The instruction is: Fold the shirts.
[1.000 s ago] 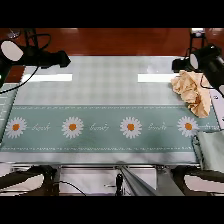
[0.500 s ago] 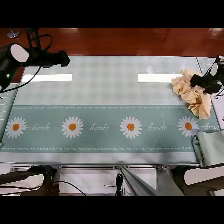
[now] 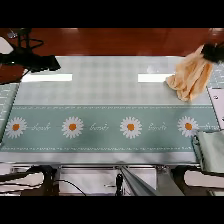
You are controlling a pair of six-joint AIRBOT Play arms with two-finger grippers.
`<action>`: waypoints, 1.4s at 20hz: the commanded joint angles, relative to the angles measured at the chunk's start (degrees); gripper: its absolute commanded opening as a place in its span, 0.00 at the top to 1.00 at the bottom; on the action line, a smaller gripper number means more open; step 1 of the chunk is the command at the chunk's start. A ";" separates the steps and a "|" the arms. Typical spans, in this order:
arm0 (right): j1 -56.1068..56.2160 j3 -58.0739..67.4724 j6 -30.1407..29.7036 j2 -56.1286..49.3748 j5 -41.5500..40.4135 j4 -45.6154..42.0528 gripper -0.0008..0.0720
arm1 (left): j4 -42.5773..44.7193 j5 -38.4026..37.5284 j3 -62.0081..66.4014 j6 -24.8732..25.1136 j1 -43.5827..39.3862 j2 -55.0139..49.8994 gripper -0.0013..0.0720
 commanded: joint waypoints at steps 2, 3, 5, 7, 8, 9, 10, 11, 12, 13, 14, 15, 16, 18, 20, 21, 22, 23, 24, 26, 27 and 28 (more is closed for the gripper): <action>7.98 13.53 -5.51 11.67 -1.18 2.62 0.95 | -11.43 -12.96 -1.44 6.29 7.19 5.64 0.03; 10.45 15.82 -5.51 14.03 -1.29 1.51 0.95 | -14.97 -13.03 -4.76 8.37 8.11 8.68 0.03; 14.64 19.50 -5.53 17.92 -1.31 0.24 0.95 | -20.44 -10.12 -14.14 11.28 8.90 16.46 0.03; 18.16 21.70 -6.38 21.29 -1.36 -0.28 0.95 | -22.45 -6.58 -24.00 11.58 8.81 24.61 0.03; 19.61 22.34 -6.58 22.64 -1.22 -0.87 0.95 | -23.56 -5.38 -28.50 11.61 8.83 28.37 0.03; 21.09 22.43 -6.82 24.06 -1.22 -1.16 0.95 | -23.65 -5.20 -31.89 12.26 8.81 31.52 0.03; 22.36 22.43 -7.48 25.14 -1.01 -1.09 0.95 | -23.63 -5.33 -34.29 12.41 8.83 33.79 0.03; 23.85 22.43 -8.26 26.01 -0.09 -1.07 0.95 | -23.63 -5.38 -36.02 12.44 8.83 35.71 0.03; 25.29 22.43 -8.63 26.53 1.27 -1.05 0.95 | -23.63 -5.38 -37.18 12.41 8.83 37.20 0.03; 26.71 22.43 -8.90 26.75 3.06 -1.05 0.95 | -23.63 -5.40 -37.59 12.39 8.83 37.94 0.03; 28.46 22.40 -8.98 26.71 5.64 -1.03 0.95 | -23.69 -5.33 -37.59 12.39 8.83 38.25 0.03; 30.56 21.75 -8.96 26.53 8.15 -0.79 0.95 | -23.85 -5.20 -37.59 12.37 8.83 38.23 0.03; 32.87 20.22 -8.94 26.56 9.90 -0.76 0.95 | -23.85 -4.98 -37.59 12.39 8.83 38.18 0.03; 38.93 15.76 -8.92 26.64 11.30 -0.17 0.95 | -23.82 -3.85 -37.59 12.39 8.83 38.18 0.03; 45.38 8.33 -6.95 26.67 10.56 -0.24 0.95 | -23.82 -3.19 -37.59 12.41 8.83 38.18 0.03; 48.28 2.84 -5.20 26.67 8.85 -0.39 0.95 | -23.82 -3.04 -37.59 12.41 8.83 38.18 0.03; 50.69 -3.50 -2.56 26.64 5.68 -0.46 0.95 | -23.82 -2.84 -37.59 12.41 8.83 38.18 0.03; 52.35 -9.81 0.24 26.53 1.57 -0.28 0.95 | -23.82 -2.84 -37.59 12.39 8.81 38.18 0.03; 53.81 -15.98 3.30 25.86 -2.84 0.22 0.95 | -23.82 -2.84 -37.59 12.41 8.83 38.14 0.03; 56.04 -24.30 7.72 22.16 -9.86 2.84 0.95 | -23.78 -2.84 -37.59 12.46 8.83 38.05 0.03; 57.29 -25.94 7.93 19.15 -11.82 5.57 0.95 | -23.76 -2.84 -37.59 12.83 8.83 37.97 0.03; 58.62 -26.03 7.41 15.37 -12.46 8.68 0.95 | -23.78 -2.86 -37.59 13.46 8.81 37.81 0.03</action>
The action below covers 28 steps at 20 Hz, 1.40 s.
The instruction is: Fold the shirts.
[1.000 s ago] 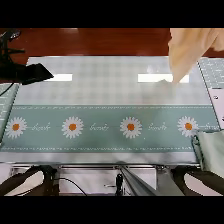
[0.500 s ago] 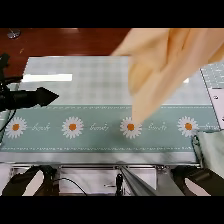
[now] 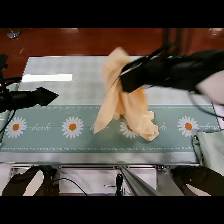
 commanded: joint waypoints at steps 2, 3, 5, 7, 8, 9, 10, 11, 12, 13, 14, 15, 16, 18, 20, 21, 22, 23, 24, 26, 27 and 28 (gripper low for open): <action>6.16 -7.61 0.90 -13.29 -9.75 14.27 0.95 | 0.04 0.22 -0.04 0.81 0.04 -0.28 0.03; 6.82 -7.61 -0.13 -16.52 -10.91 18.27 0.95 | 0.00 0.24 -0.04 0.79 0.02 -0.42 0.03; 7.21 -7.58 -1.20 -20.74 -12.57 25.55 0.81 | 0.00 0.17 -0.04 0.59 0.04 -0.59 0.03; 6.40 -7.19 -10.10 -21.55 -12.22 34.69 0.13 | 0.00 0.66 -0.04 0.59 0.02 -0.61 0.03; 4.59 -6.05 -12.74 -20.85 -10.19 35.63 0.13 | 0.00 0.44 -0.04 0.57 0.02 -0.61 0.03; 1.60 -4.66 -12.48 -19.67 -7.21 34.05 0.13 | -0.24 -0.59 -0.04 0.57 0.00 -0.63 0.03; -2.95 -3.34 -11.61 -17.66 -3.28 31.76 0.13 | -0.37 -1.97 -0.07 -0.28 -0.15 -0.63 0.03; -8.44 -2.95 -10.80 -14.78 0.44 29.09 0.14 | -0.37 -3.96 -0.09 -1.42 -0.81 -0.63 0.03; -14.10 -2.97 -9.05 -11.65 4.31 24.92 0.14 | -0.35 -6.54 -0.11 -2.45 -1.84 -0.79 0.03; -19.80 -3.13 -6.51 -8.48 8.76 18.56 0.14 | -0.33 -9.18 -0.26 -3.52 -2.93 -1.09 0.03; -25.62 -3.96 -3.32 -4.90 13.40 10.71 0.14 | -0.24 -11.67 -1.14 -5.70 -4.07 -1.49 0.03; -30.49 -5.55 -2.03 -1.49 16.79 4.00 0.14 | -0.24 -13.20 -3.13 -7.98 -5.68 -1.97 0.03; -35.01 -8.15 -2.01 2.25 19.61 -2.03 0.14 | -0.28 -13.33 -5.79 -8.79 -7.72 -2.56 0.03; -42.38 -15.98 -2.03 9.31 20.72 -5.22 0.14 | -2.29 -11.58 -12.11 -9.33 -13.49 -5.20 0.03; -47.45 -25.14 -1.60 15.47 20.33 -3.56 0.14 | -6.95 -6.27 -15.67 -8.79 -19.12 -9.07 0.03; -48.85 -29.57 -1.33 18.10 19.93 -2.54 0.14 | -9.07 -2.10 -15.87 -7.80 -21.88 -11.32 0.03; -49.51 -33.22 -1.33 20.09 19.43 -1.99 0.14 | -11.56 2.34 -15.58 -7.76 -24.11 -13.18 0.03; -49.68 -36.26 -1.33 21.53 19.34 -1.84 0.14 | -14.38 7.13 -15.12 -7.58 -26.10 -14.97 0.03; -49.68 -38.84 -1.33 22.53 19.45 -1.68 0.14 | -16.06 10.23 -14.45 -7.61 -27.74 -16.61 0.03; -49.68 -42.62 -1.33 23.41 19.43 -0.44 0.14 | -18.53 12.31 -12.83 -7.58 -31.26 -20.92 0.03; -49.68 -44.15 -1.36 23.39 19.32 0.68 0.14 | -19.69 12.83 -12.00 -7.56 -32.59 -22.80 0.03; -49.68 -45.59 -1.42 23.39 19.06 1.88 0.14 | -20.61 13.92 -11.06 -7.56 -33.88 -24.55 0.03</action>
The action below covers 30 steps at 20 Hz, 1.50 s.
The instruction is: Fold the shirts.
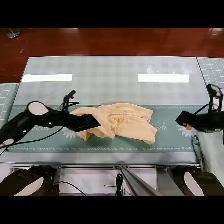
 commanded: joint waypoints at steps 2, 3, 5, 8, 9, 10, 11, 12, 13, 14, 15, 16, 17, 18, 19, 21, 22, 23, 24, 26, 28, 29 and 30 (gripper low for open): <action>-0.87 -8.39 -0.42 1.77 -0.15 4.90 0.14 | -5.09 7.23 3.85 0.24 -5.88 -7.52 0.03; -0.87 -9.62 -0.87 1.77 -0.11 6.73 0.14 | -5.09 7.15 5.14 1.20 -5.88 -8.44 0.19; -0.83 -11.50 -2.75 1.77 -0.11 11.13 0.14 | -5.09 6.73 7.54 5.03 -5.42 -9.14 0.95; -0.83 -13.75 -5.40 1.64 -0.04 17.66 0.14 | -5.07 4.52 10.73 5.99 -3.58 -9.11 0.95; -0.83 -14.36 -6.16 1.22 0.02 19.78 0.14 | -5.07 3.98 11.50 5.99 -2.95 -9.11 0.95; -0.81 -14.49 -6.84 0.39 0.28 21.44 0.14 | -5.07 3.72 12.15 5.99 -2.45 -9.11 0.95; -0.26 -14.49 -7.58 -0.66 -0.04 23.17 0.14 | -5.07 3.58 12.61 6.05 -2.01 -9.11 0.95; 1.05 -14.49 -8.22 -1.68 -0.96 25.00 0.14 | -5.05 3.50 12.90 6.23 -1.64 -9.11 0.95; 3.26 -14.49 -8.61 -3.04 -2.36 26.88 0.14 | -5.07 3.50 12.92 6.21 -1.29 -9.11 0.95; 5.88 -14.49 -8.63 -4.68 -4.11 27.96 0.14 | -4.98 3.48 12.90 6.21 -1.18 -9.11 0.95; 8.94 -14.47 -8.57 -6.69 -6.16 28.50 0.14 | -4.92 3.45 12.90 6.21 -1.09 -9.11 0.95; 11.45 -14.29 -8.48 -8.85 -7.65 29.09 0.14 | -4.92 3.13 12.90 6.21 -1.09 -9.11 0.95; 13.38 -14.10 -8.44 -10.88 -8.92 29.88 0.14 | -4.92 2.62 12.90 6.23 -1.09 -9.11 0.95; 14.99 -14.05 -8.48 -12.96 -10.62 30.91 0.14 | -4.92 2.08 12.90 6.67 -1.01 -9.11 0.95; 16.02 -13.86 -8.61 -14.78 -11.82 31.80 0.15 | -4.92 1.44 12.90 7.08 -0.83 -9.09 0.95; 17.70 -11.98 -10.54 -17.51 -13.35 33.03 0.57 | -4.92 0.85 13.03 7.21 -0.33 -8.94 0.95; 18.25 -10.01 -12.85 -18.05 -13.42 33.46 0.93 | -4.98 0.31 13.53 7.72 0.00 -8.70 0.95; 18.34 -7.32 -14.21 -17.94 -13.00 33.33 0.95 | -5.11 -1.05 14.95 8.70 0.74 -8.37 0.95; 18.01 -3.19 -14.38 -17.75 -11.52 31.85 0.95 | -5.11 -2.89 17.22 9.97 1.77 -7.91 0.95; 17.62 9.90 -11.85 -17.77 -8.85 24.65 0.95 | -5.09 -6.43 24.72 11.08 5.01 -6.80 0.95; 17.62 26.32 -8.41 -18.49 -8.96 19.56 0.95 | -5.14 -6.58 35.56 9.29 8.46 -6.60 0.95; 17.62 34.84 -8.41 -19.17 -8.17 18.62 0.95 | -5.14 -6.62 42.32 8.44 9.68 -6.58 0.95; 17.62 44.17 -8.41 -19.85 -6.80 17.46 0.95 | -5.11 -6.64 48.96 8.00 10.45 -6.49 0.95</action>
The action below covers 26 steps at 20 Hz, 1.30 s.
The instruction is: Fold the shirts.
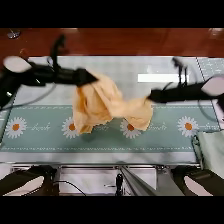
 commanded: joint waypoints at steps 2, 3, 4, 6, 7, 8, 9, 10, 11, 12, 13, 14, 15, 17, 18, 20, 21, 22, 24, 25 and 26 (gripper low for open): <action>0.13 37.24 1.86 -1.79 5.11 -8.46 0.95 | 0.07 -1.42 27.89 -1.38 4.13 1.01 0.95; 0.13 45.20 2.01 -1.77 7.17 -10.29 0.96 | 1.11 -1.42 34.12 -1.60 4.48 1.57 0.95; 0.13 52.09 2.01 -1.70 9.46 -11.85 0.95 | 3.93 -1.40 39.58 -3.50 4.74 2.49 0.95; 0.13 62.73 1.44 -0.39 12.70 -13.29 0.96 | 12.04 -1.46 47.47 -8.11 4.90 5.29 0.95; 0.13 64.32 0.61 1.53 12.33 -13.25 0.95 | 15.82 -1.40 49.62 -8.96 4.90 7.37 0.95; 0.13 64.32 -0.50 4.31 11.72 -13.35 0.95 | 18.97 -1.36 50.27 -8.96 4.90 10.03 0.95; 0.13 64.32 -0.94 6.51 12.11 -14.45 0.96 | 22.62 -1.60 50.21 -9.33 4.90 13.11 0.95; 0.13 64.32 -1.03 8.83 12.57 -15.85 0.96 | 25.99 -2.32 49.96 -10.58 4.90 16.02 0.95; 0.13 64.32 -1.05 10.82 12.87 -16.46 0.95 | 28.17 -3.89 49.83 -11.47 4.90 18.49 0.95; 0.13 64.32 -1.22 12.92 13.05 -16.70 0.95 | 29.33 -6.73 49.83 -11.54 4.90 20.74 0.95; 0.13 64.32 -1.49 14.78 13.18 -16.65 0.95 | 29.40 -10.12 49.83 -12.17 4.87 22.38 0.95; 0.13 64.32 -1.46 16.28 13.42 -16.65 0.95 | 29.22 -14.25 49.37 -13.97 4.87 23.85 0.95; 0.13 64.32 -1.46 17.51 13.66 -16.57 0.96 | 29.18 -18.18 48.28 -15.47 4.87 25.00 0.95; 0.13 64.32 -1.51 19.04 15.96 -16.39 0.95 | 29.16 -25.09 43.45 -18.32 4.87 26.58 0.95; 0.13 64.00 -1.44 19.30 18.05 -16.44 0.95 | 28.72 -27.52 39.85 -19.23 4.87 26.91 0.95; 0.13 60.28 -0.74 19.28 22.73 -14.84 0.95 | 24.55 -29.16 30.82 -19.30 4.76 27.15 0.95; 0.13 56.48 -0.59 19.28 24.72 -13.81 0.95 | 21.75 -29.05 25.57 -18.36 4.74 26.97 0.95; 0.13 51.82 -0.44 19.28 25.99 -13.66 0.95 | 19.28 -28.59 19.43 -16.57 4.74 26.64 0.95; 0.13 41.51 0.11 19.21 25.64 -15.43 0.96 | 18.43 -23.61 7.30 -13.88 4.76 25.46 0.95; 0.13 35.67 0.74 18.86 24.55 -17.86 0.95 | 18.47 -19.34 1.86 -12.46 4.76 24.72 0.95; 0.13 30.42 1.77 18.34 22.86 -20.06 0.95 | 18.45 -13.62 -3.63 -11.13 4.76 23.56 0.95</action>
